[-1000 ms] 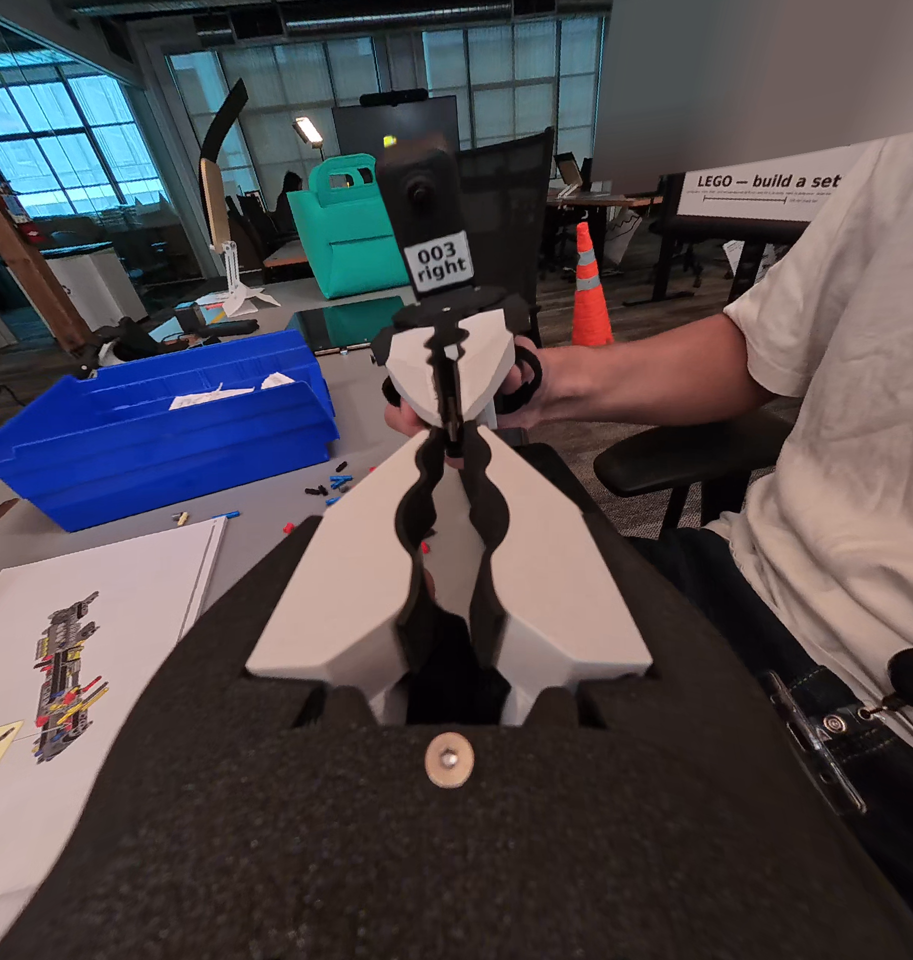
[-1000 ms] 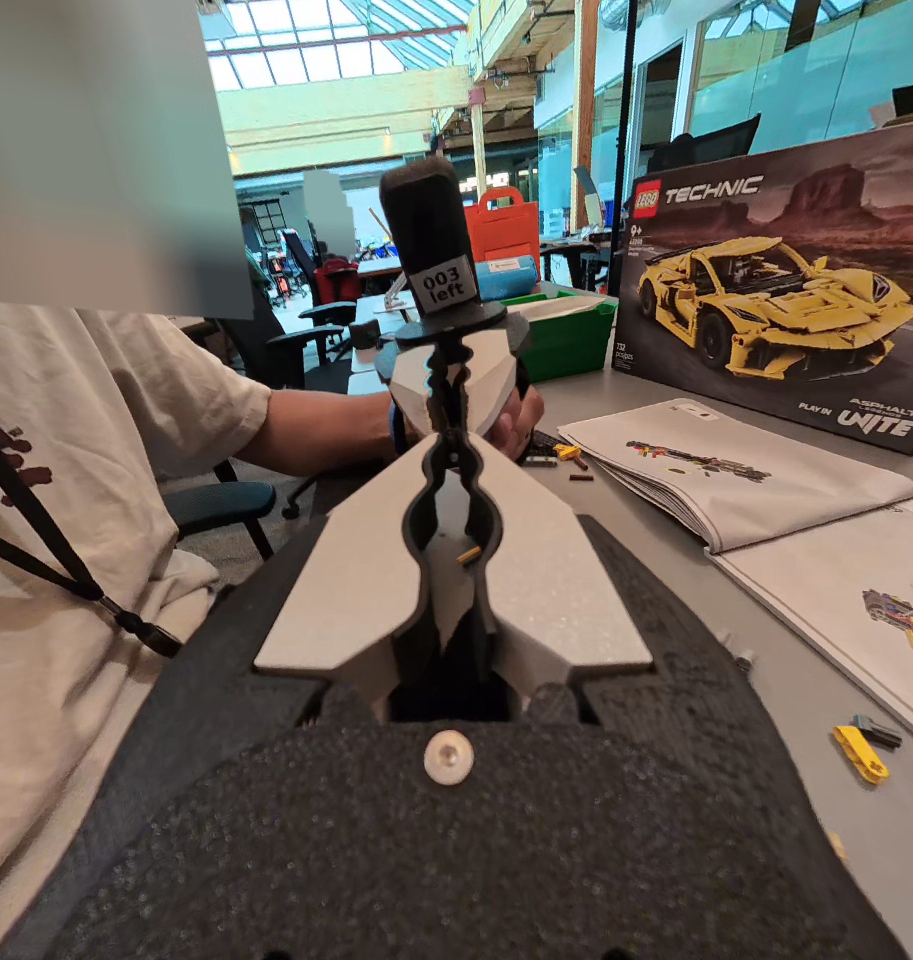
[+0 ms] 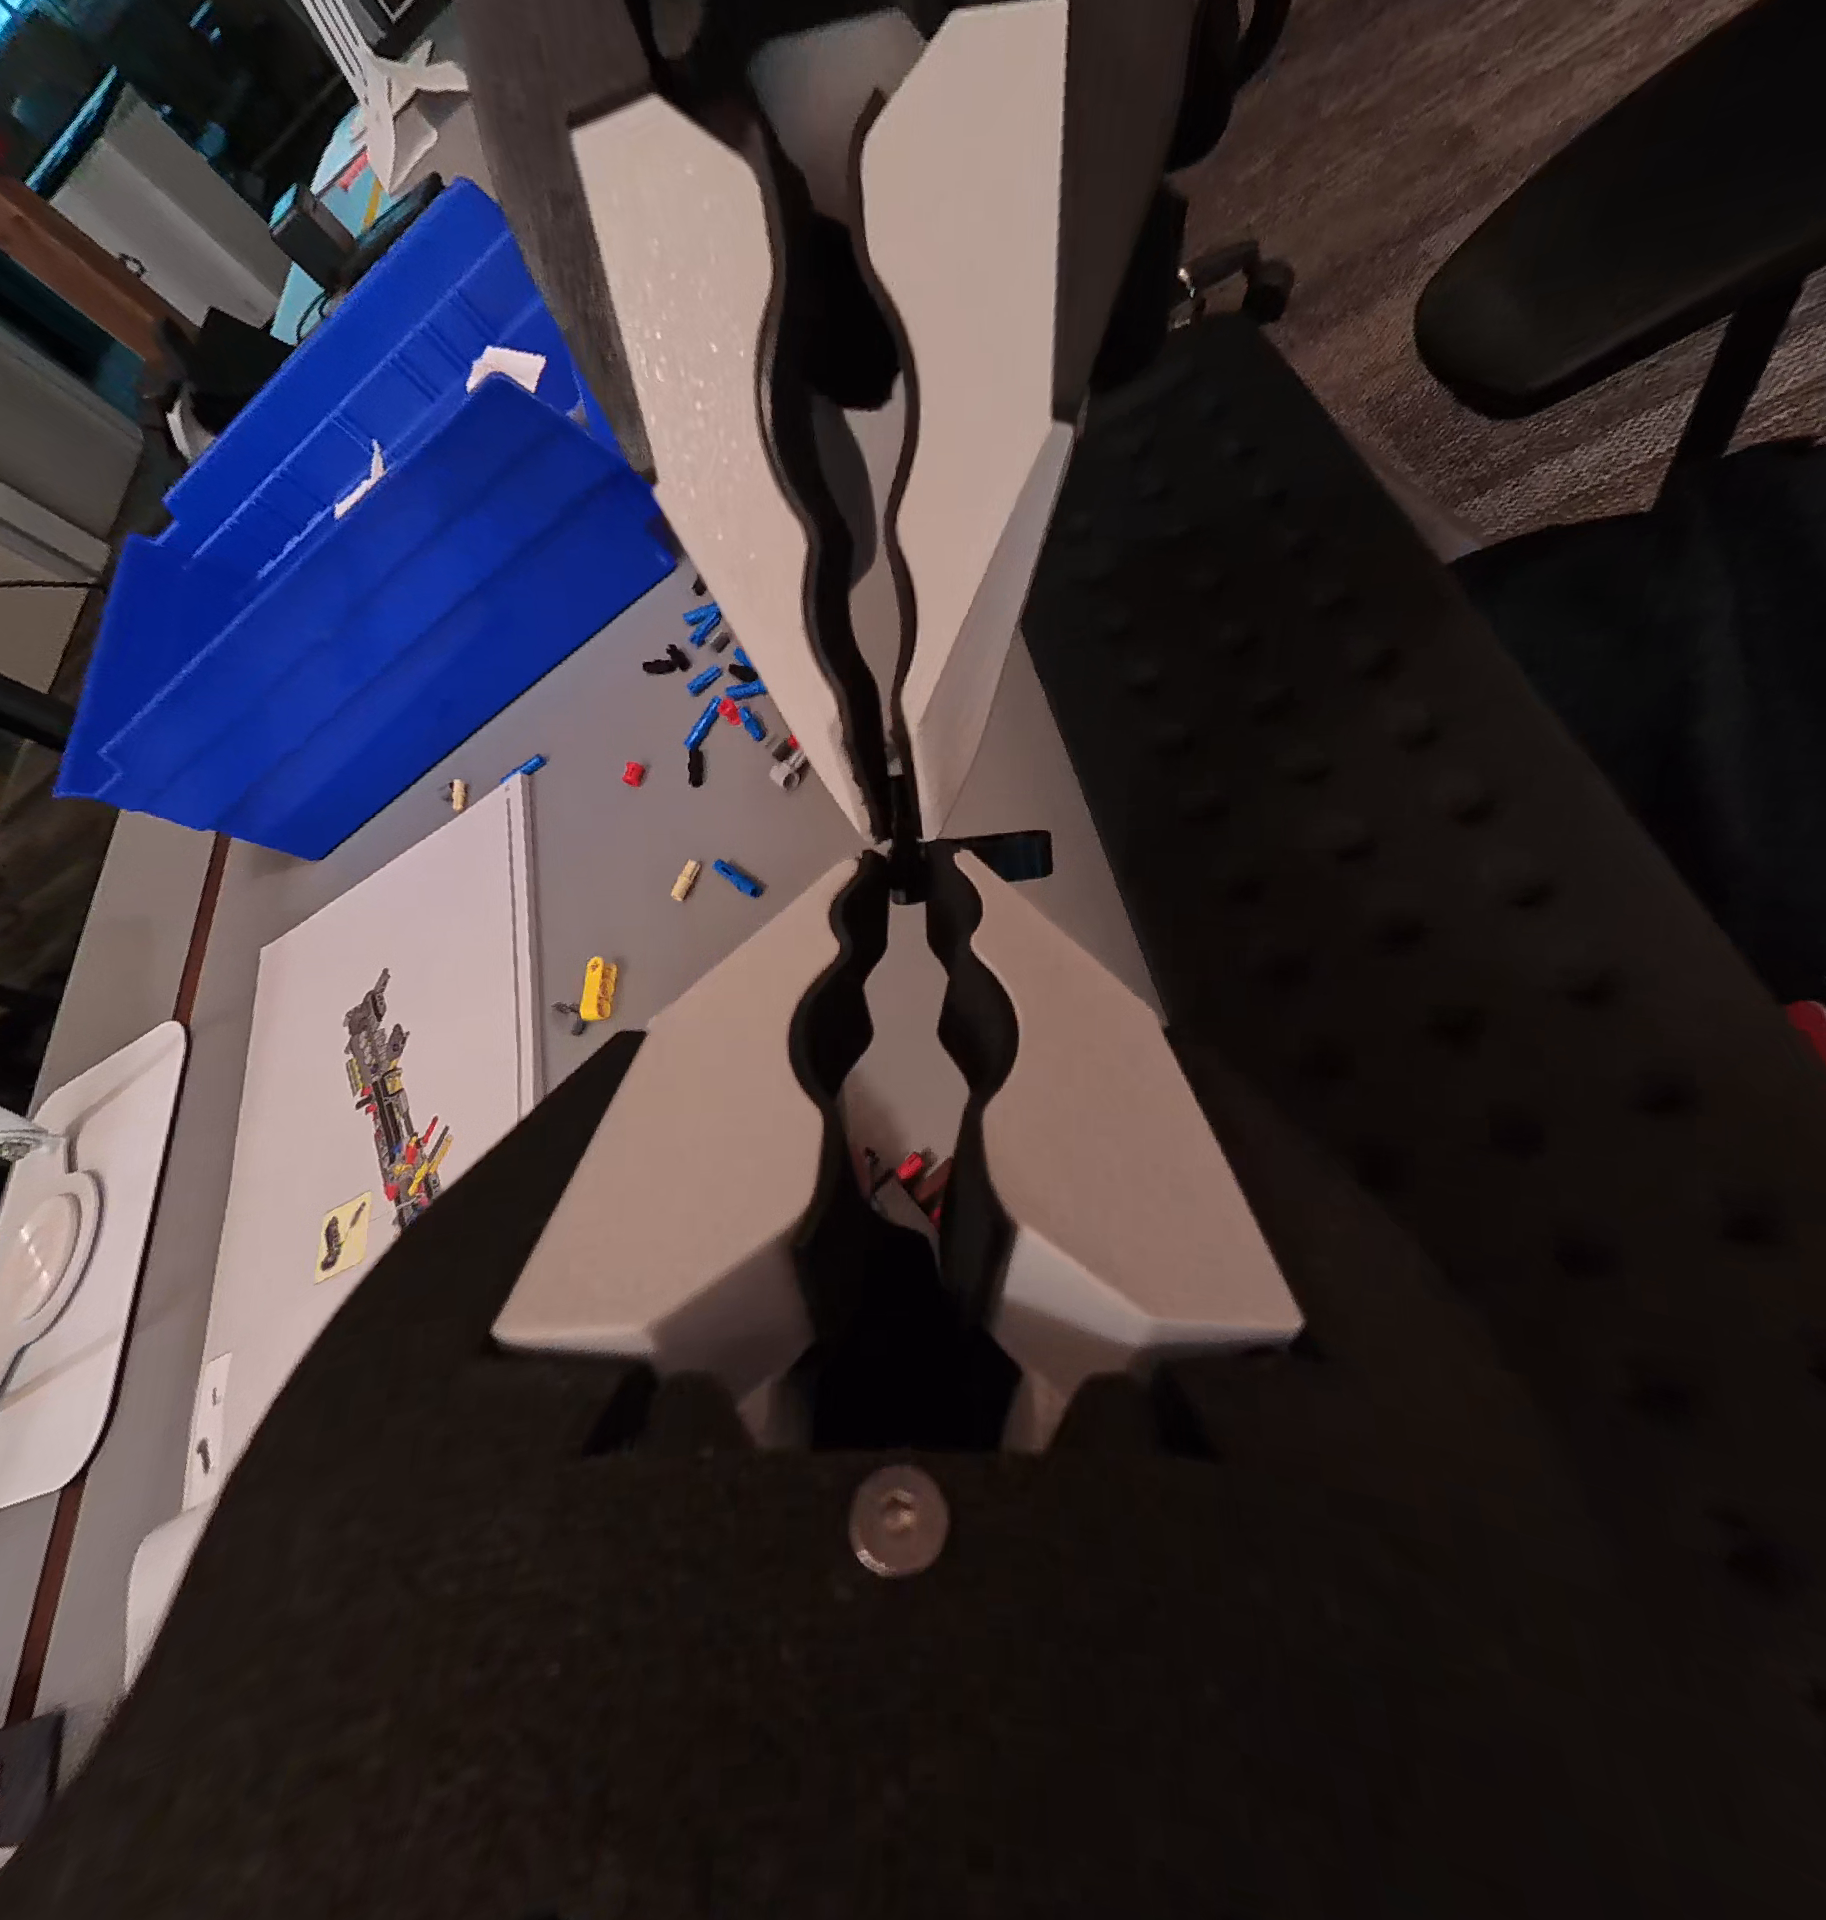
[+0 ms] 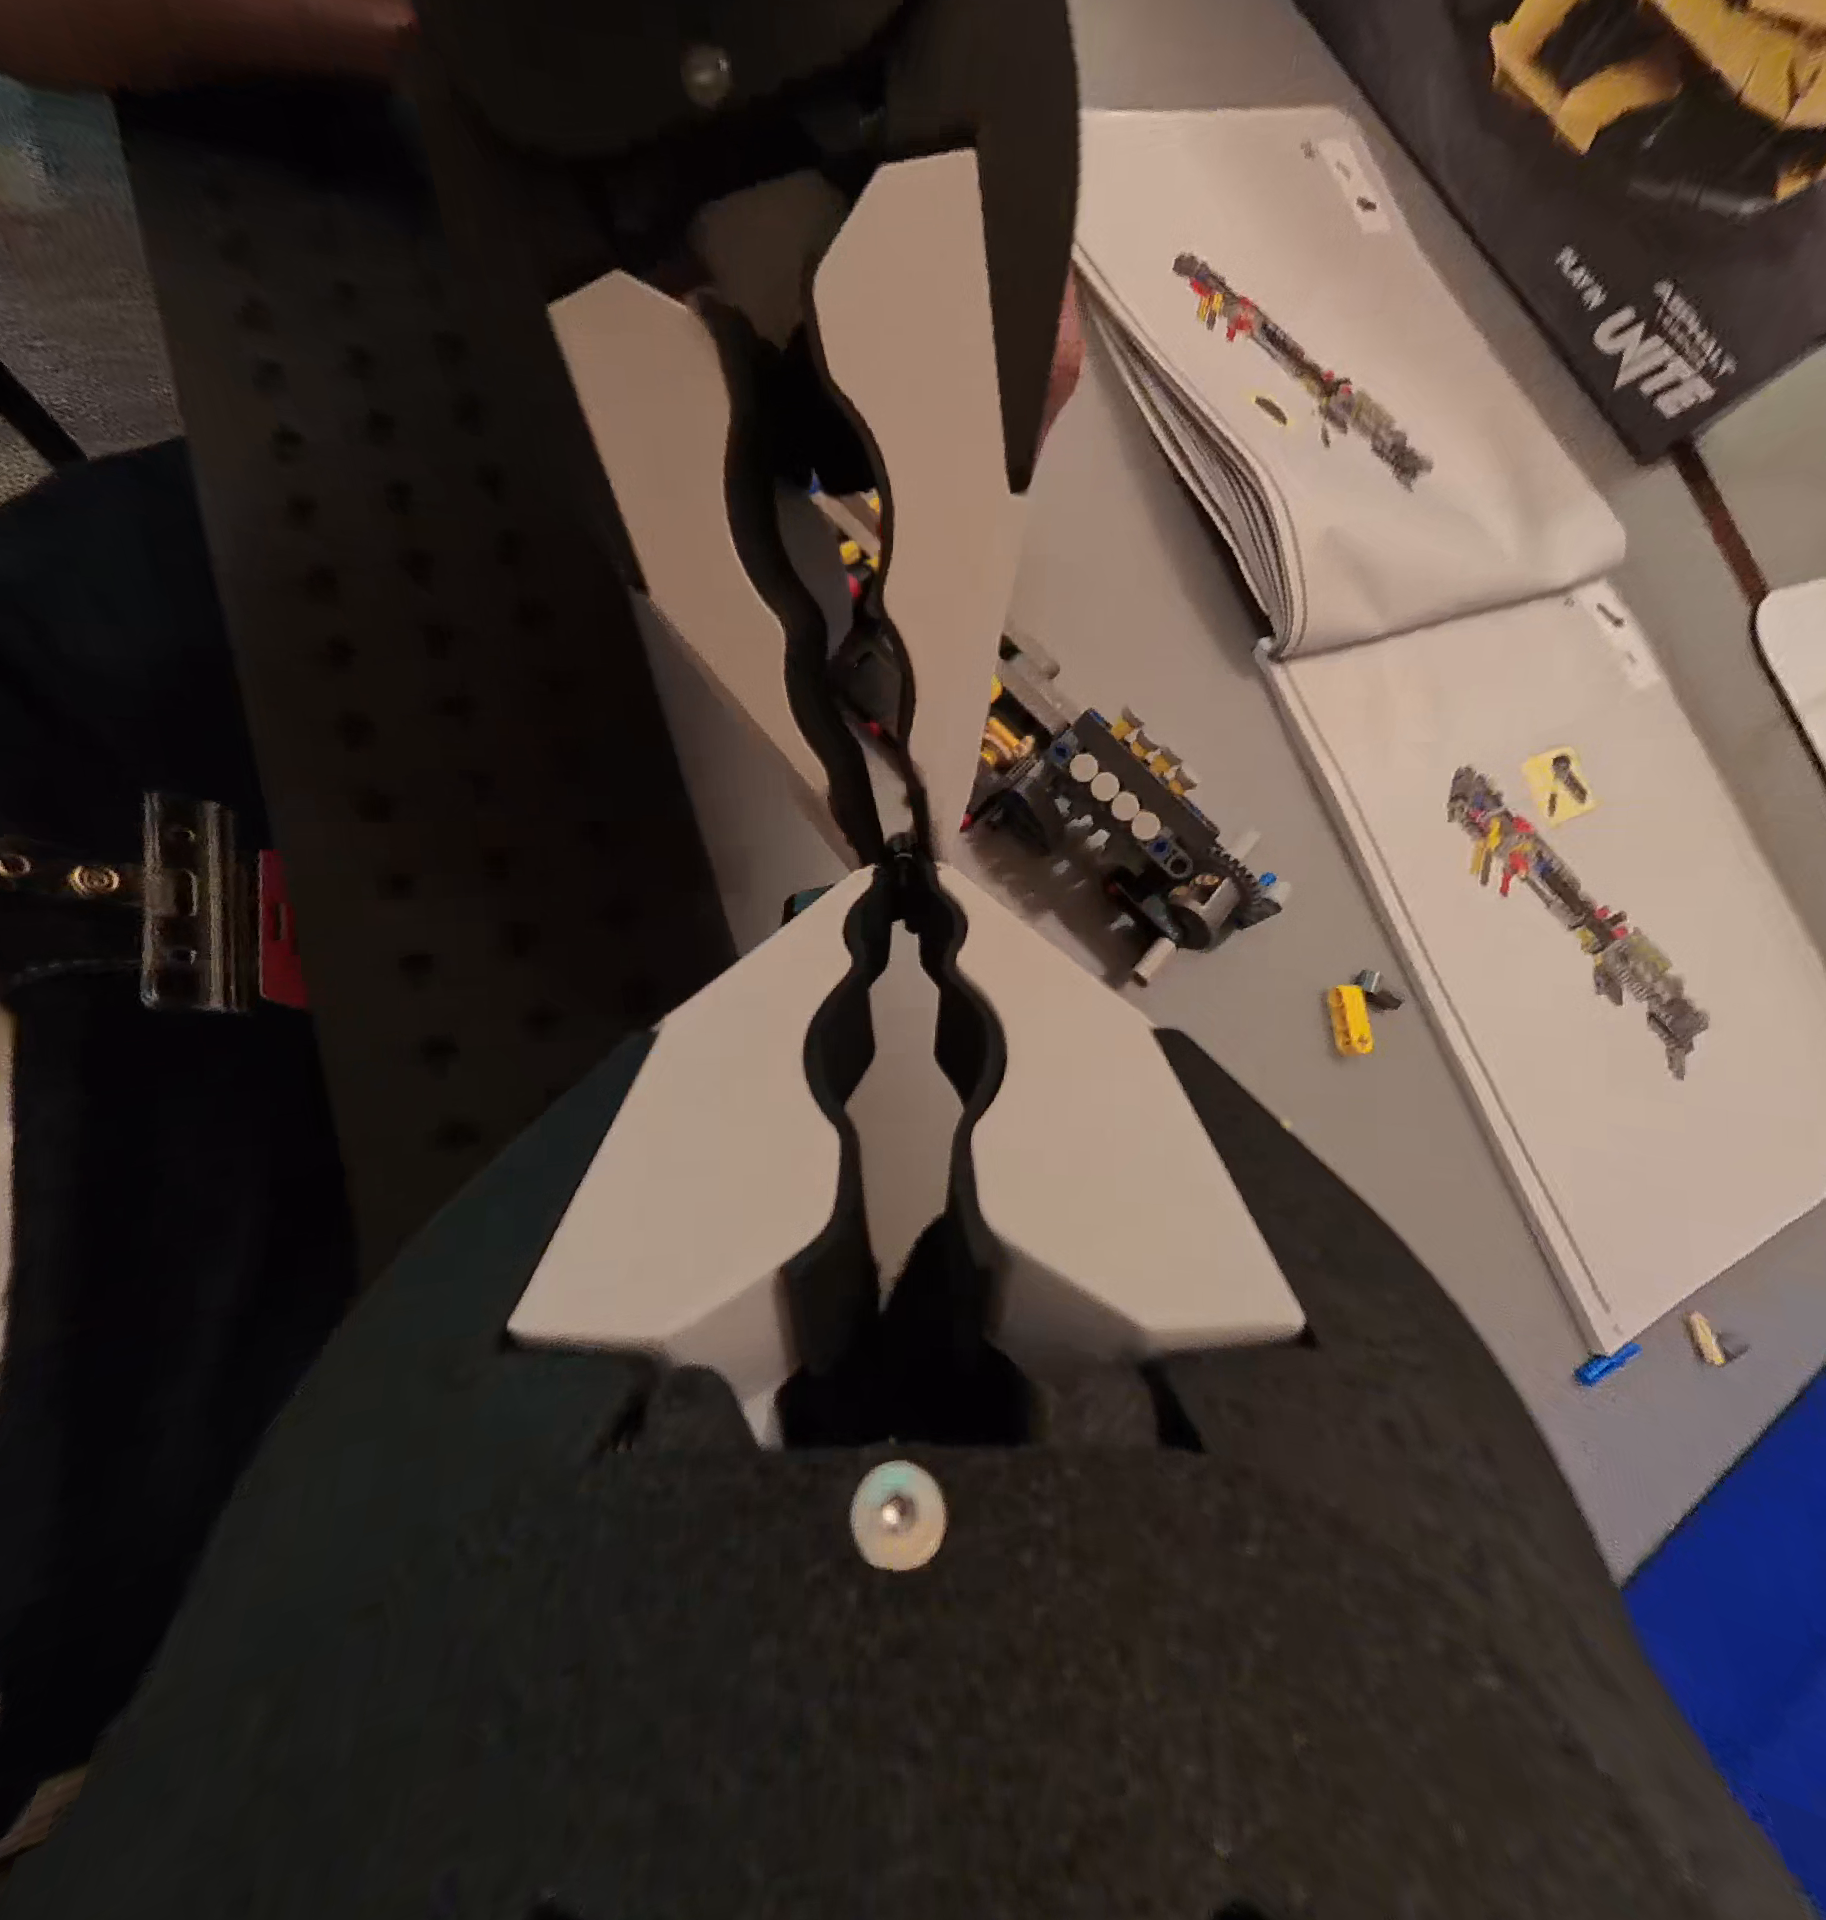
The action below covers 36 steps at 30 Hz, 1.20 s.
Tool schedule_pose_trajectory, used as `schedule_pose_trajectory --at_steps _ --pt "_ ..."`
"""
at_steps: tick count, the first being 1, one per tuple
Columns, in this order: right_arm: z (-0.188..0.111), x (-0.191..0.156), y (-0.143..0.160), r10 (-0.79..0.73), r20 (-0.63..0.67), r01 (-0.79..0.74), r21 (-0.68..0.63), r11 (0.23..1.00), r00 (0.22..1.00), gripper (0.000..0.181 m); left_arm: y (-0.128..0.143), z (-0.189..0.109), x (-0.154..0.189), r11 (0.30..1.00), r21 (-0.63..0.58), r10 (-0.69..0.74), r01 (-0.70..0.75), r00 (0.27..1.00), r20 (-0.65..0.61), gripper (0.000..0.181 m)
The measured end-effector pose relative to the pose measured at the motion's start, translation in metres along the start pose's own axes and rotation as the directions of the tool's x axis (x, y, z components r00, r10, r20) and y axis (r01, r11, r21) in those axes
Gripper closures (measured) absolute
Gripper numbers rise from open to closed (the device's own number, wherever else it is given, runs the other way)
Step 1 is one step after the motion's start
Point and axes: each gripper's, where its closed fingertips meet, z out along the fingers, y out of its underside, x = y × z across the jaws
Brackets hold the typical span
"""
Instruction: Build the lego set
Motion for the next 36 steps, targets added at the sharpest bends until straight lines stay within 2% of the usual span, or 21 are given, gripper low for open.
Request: schedule_pose_trajectory --at_steps 2,6,14,16,19,20,22,25,27,32,36 --pt "0.001 0.002 0.0 0.008 -0.02 -0.007 0.012 1.0 1.0 0.177 0.001 0.001 -0.002 1.0 0.002 -0.007 0.007 1.0 0.007 0.175" --pt "-0.011 0.003 -0.01 0.122 0.01 -0.122 0.166 0.979 0.992 0.177 -0.006 -0.004 -0.005 0.997 0.057 -0.055 0.055 0.998 0.0 0.175" --pt "-0.014 0.004 -0.009 0.21 0.018 -0.206 0.288 0.935 0.978 0.177 -0.013 -0.007 -0.008 0.984 0.12 -0.128 0.13 0.991 -0.026 0.175" --pt "-0.016 0.004 -0.013 0.244 0.067 -0.252 0.356 0.9 0.967 0.177 -0.016 -0.009 -0.008 0.976 0.144 -0.161 0.166 0.986 -0.047 0.175" --pt "-0.018 -0.004 -0.018 0.28 0.207 -0.345 0.454 0.822 0.938 0.177 -0.02 -0.019 0.004 0.94 0.191 -0.262 0.284 0.956 -0.132 0.175" --pt "-0.022 -0.009 -0.022 0.282 0.277 -0.387 0.489 0.781 0.919 0.177 -0.018 -0.025 0.012 0.935 0.171 -0.285 0.31 0.946 -0.156 0.175" --pt "-0.04 -0.021 -0.033 0.262 0.455 -0.499 0.546 0.673 0.851 0.177 0.004 -0.04 0.036 0.961 0.019 -0.269 0.277 0.944 -0.19 0.175" --pt "-0.048 -0.026 -0.033 0.231 0.54 -0.56 0.59 0.582 0.809 0.177 0.038 -0.062 0.065 0.948 -0.221 -0.274 0.228 0.939 -0.207 0.175" --pt "-0.05 -0.026 -0.034 0.225 0.57 -0.584 0.588 0.56 0.79 0.177 0.052 -0.067 0.077 0.925 -0.325 -0.274 0.199 0.939 -0.206 0.175" --pt "-0.054 -0.023 -0.032 0.214 0.56 -0.575 0.616 0.539 0.8 0.177 0.061 -0.055 0.084 0.908 -0.362 -0.284 0.209 0.944 -0.166 0.175" --pt "-0.054 -0.029 -0.033 0.194 0.558 -0.559 0.616 0.555 0.807 0.177 0.055 -0.05 0.085 0.92 -0.294 -0.312 0.258 0.937 -0.154 0.168"
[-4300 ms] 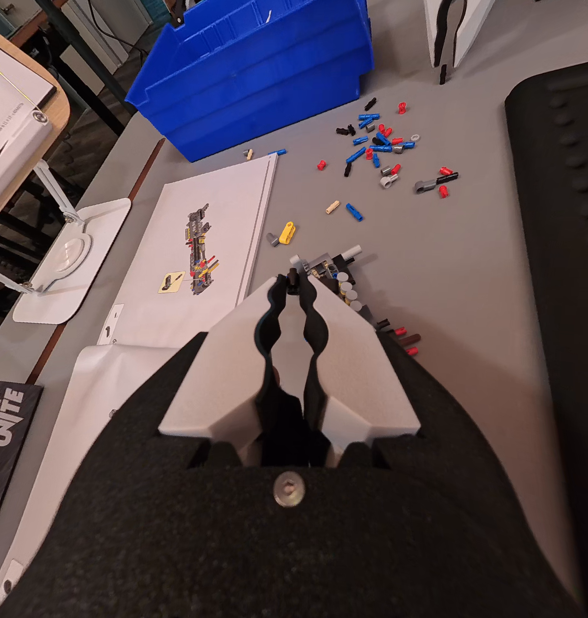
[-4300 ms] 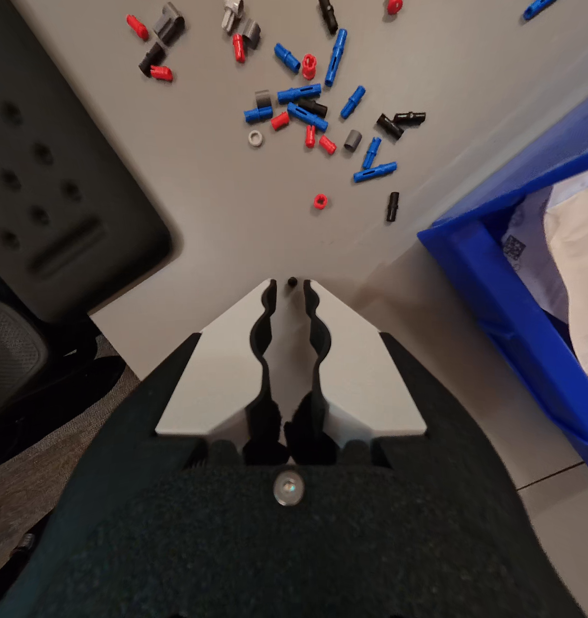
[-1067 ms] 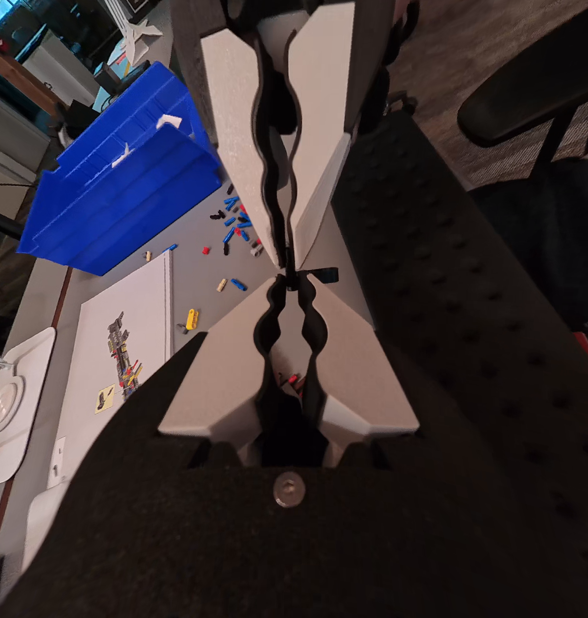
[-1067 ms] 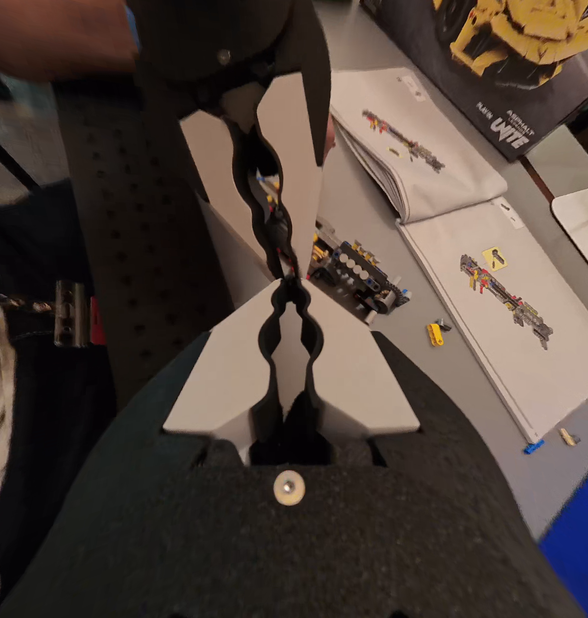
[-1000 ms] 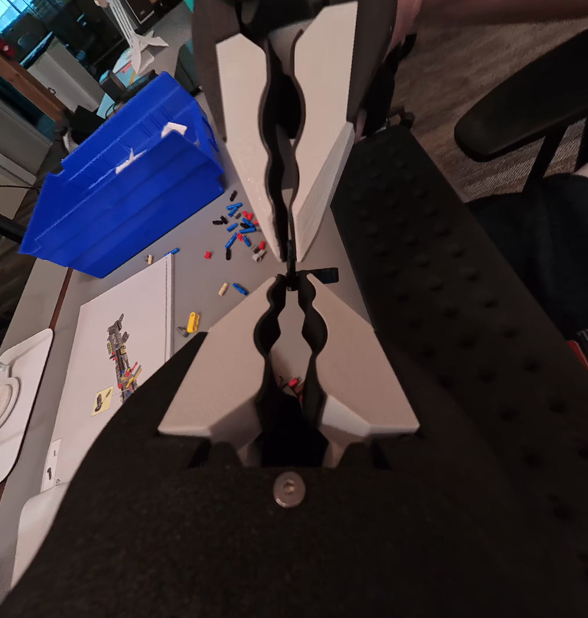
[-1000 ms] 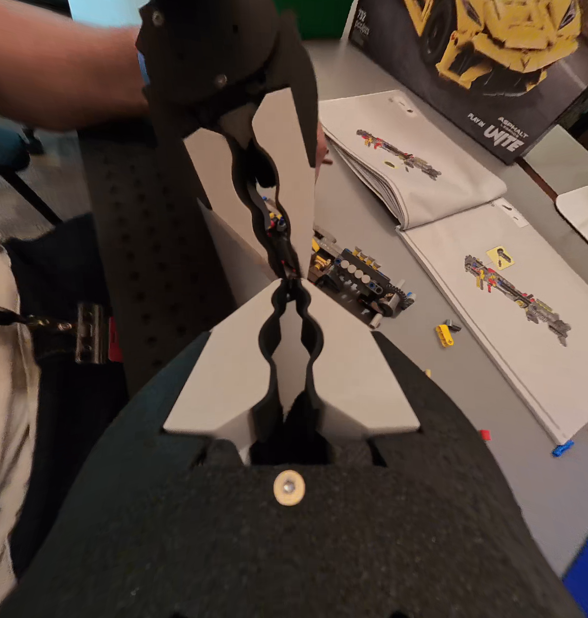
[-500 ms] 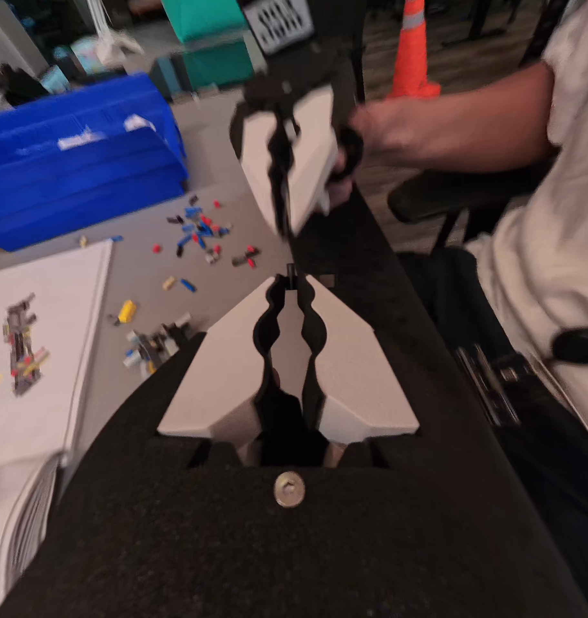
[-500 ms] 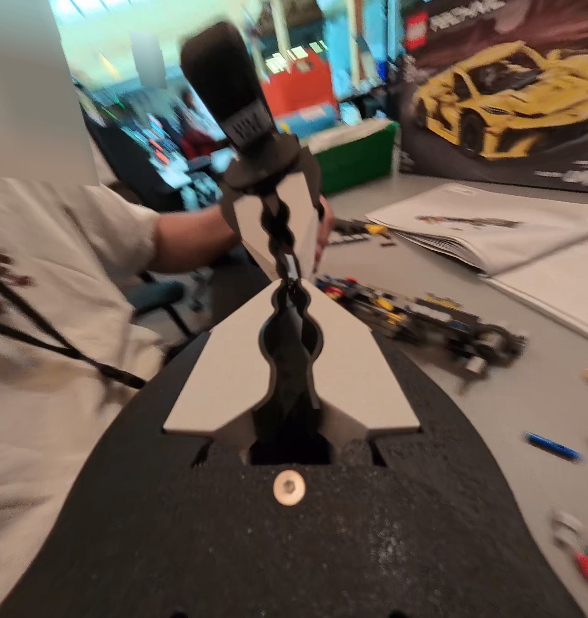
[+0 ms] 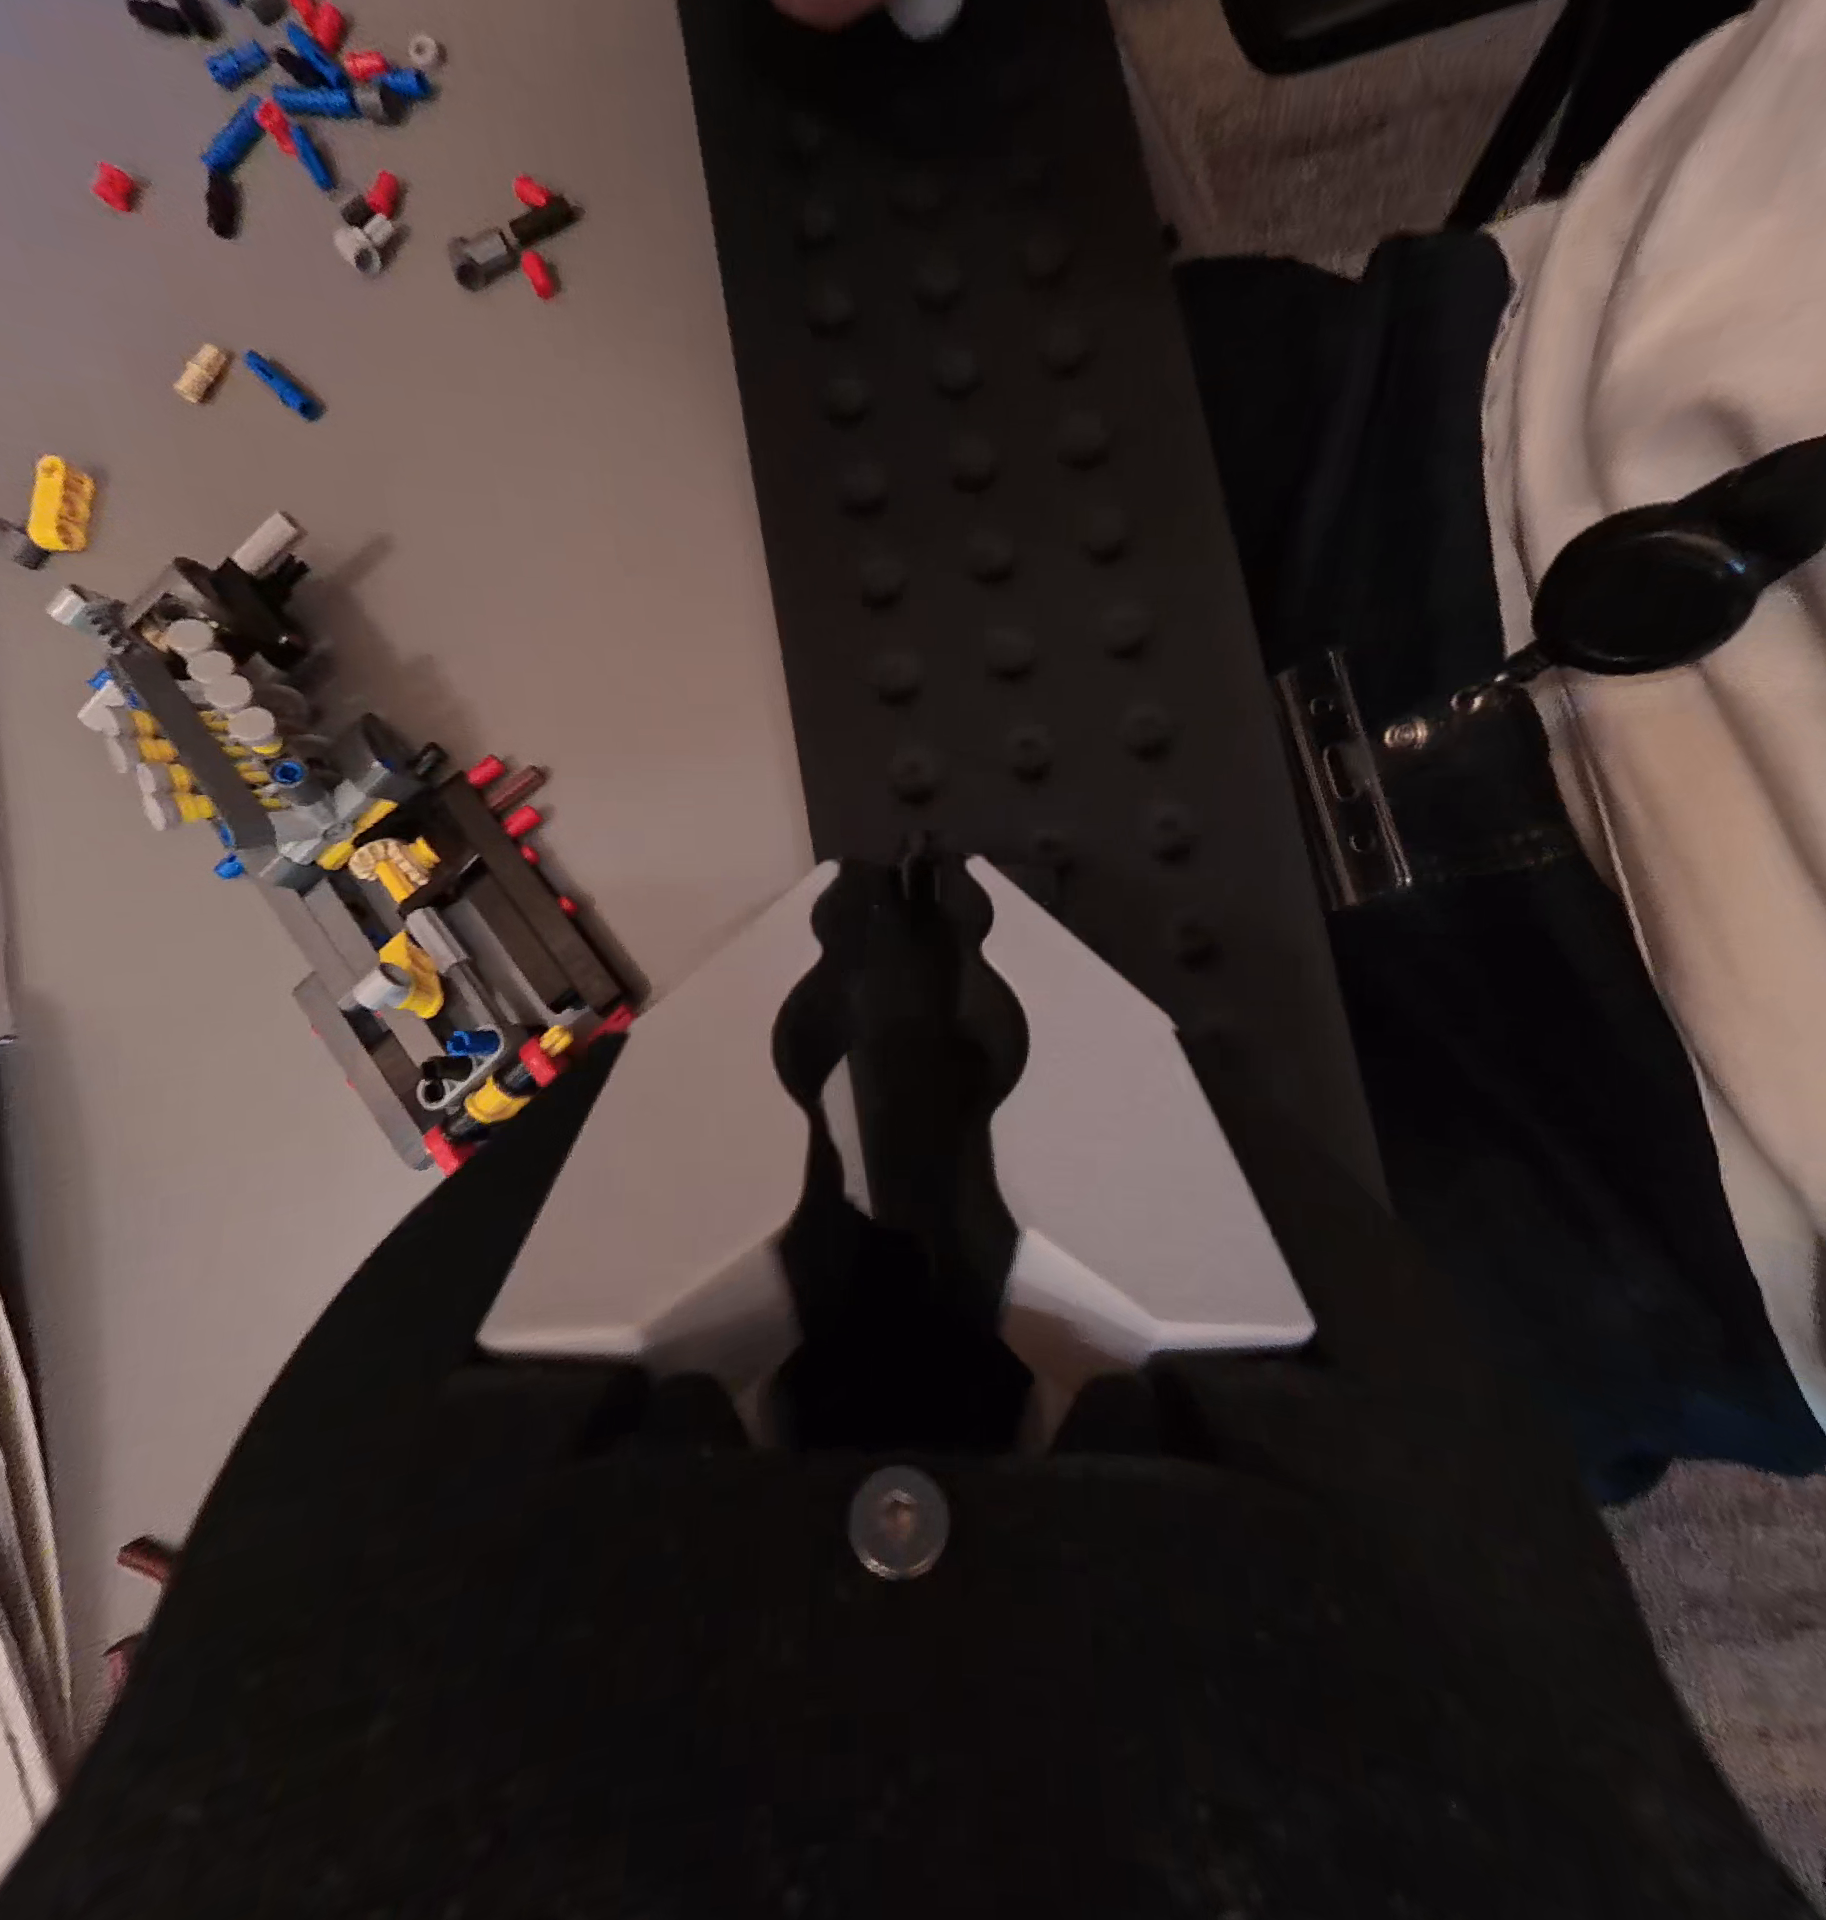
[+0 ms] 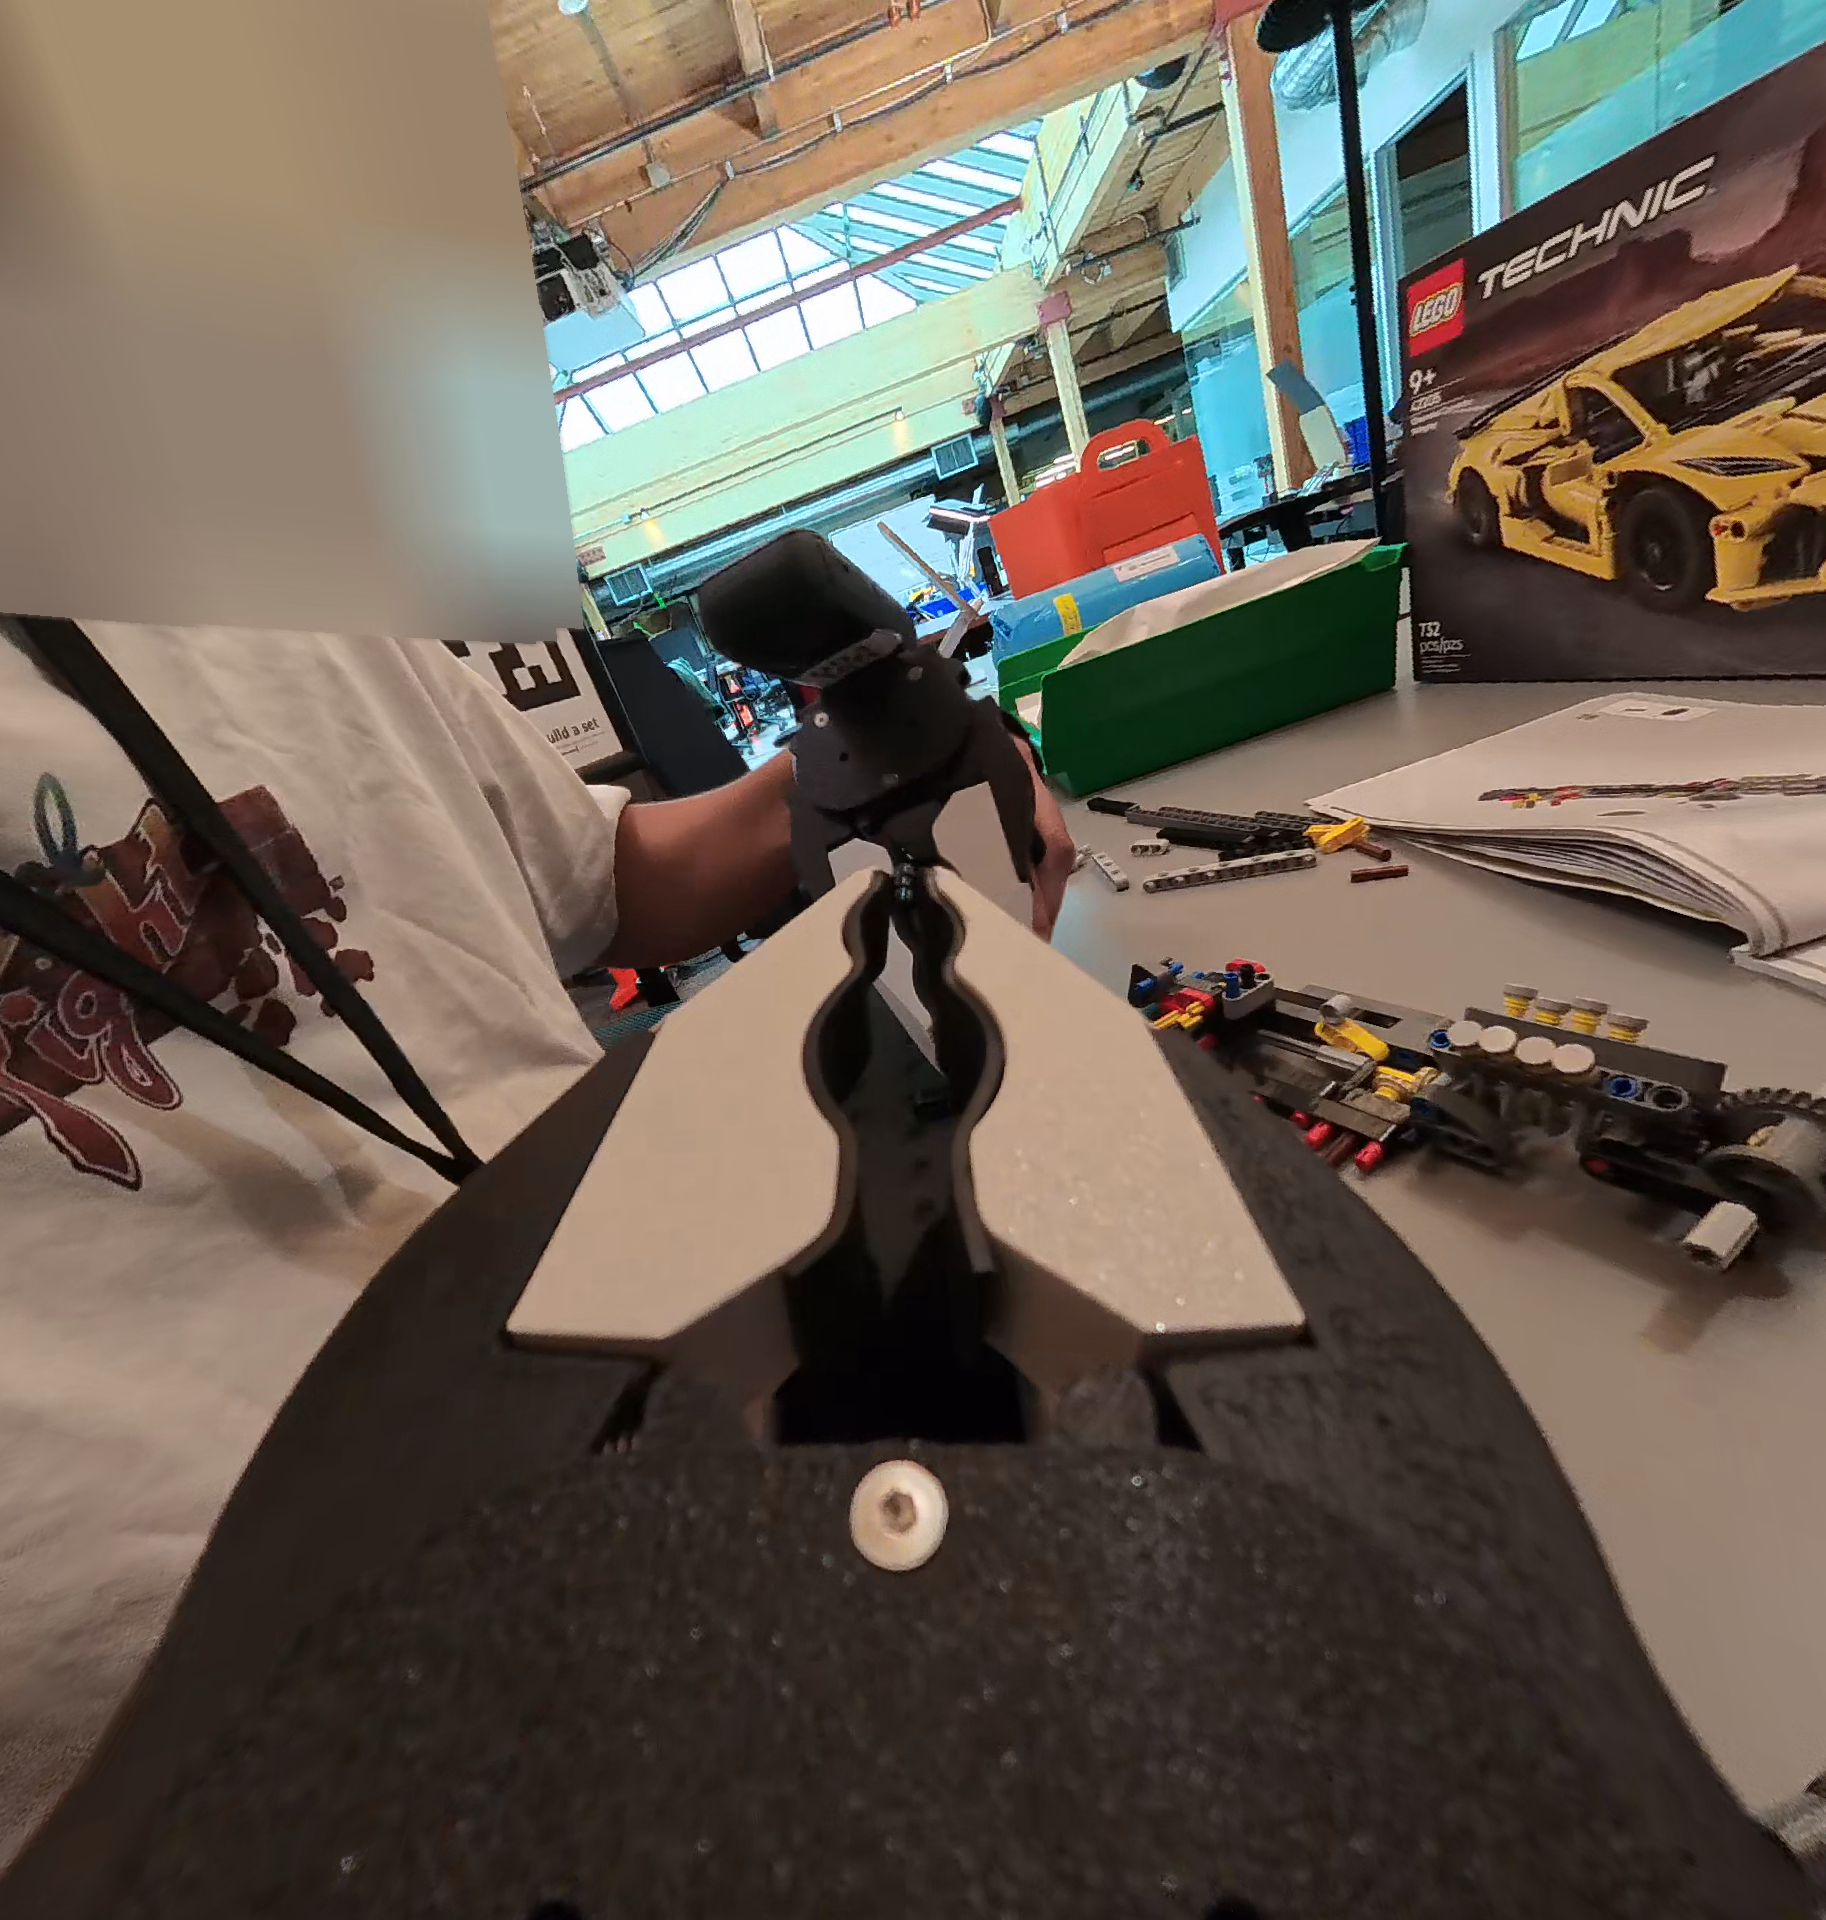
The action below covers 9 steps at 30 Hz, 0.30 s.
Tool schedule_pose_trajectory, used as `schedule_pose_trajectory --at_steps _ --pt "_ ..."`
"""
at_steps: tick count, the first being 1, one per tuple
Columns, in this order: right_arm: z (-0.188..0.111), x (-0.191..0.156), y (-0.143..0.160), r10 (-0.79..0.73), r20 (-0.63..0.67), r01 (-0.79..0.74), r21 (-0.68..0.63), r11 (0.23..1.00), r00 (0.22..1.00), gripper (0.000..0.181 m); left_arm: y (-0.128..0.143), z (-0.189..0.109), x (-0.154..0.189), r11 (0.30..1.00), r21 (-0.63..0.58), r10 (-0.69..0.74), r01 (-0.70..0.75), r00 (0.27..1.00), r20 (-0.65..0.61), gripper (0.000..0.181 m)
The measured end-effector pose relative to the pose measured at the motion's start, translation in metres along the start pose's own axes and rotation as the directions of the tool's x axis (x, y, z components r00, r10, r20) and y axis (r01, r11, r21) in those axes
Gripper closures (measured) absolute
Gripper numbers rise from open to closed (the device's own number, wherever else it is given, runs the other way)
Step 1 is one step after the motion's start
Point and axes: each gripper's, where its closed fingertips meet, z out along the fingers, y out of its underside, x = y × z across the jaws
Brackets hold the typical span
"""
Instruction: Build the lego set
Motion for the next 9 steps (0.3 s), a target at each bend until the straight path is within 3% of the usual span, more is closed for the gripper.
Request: schedule_pose_trajectory --at_steps 9 --pt "-0.0014 -0.0003 -0.0018 0.033 0.028 -0.033 0.012 0.999 0.999 0.177 -0.0034 0.0025 0.0066 0.983 0.179 -0.019 0.037 0.995 -0.1 0.169"
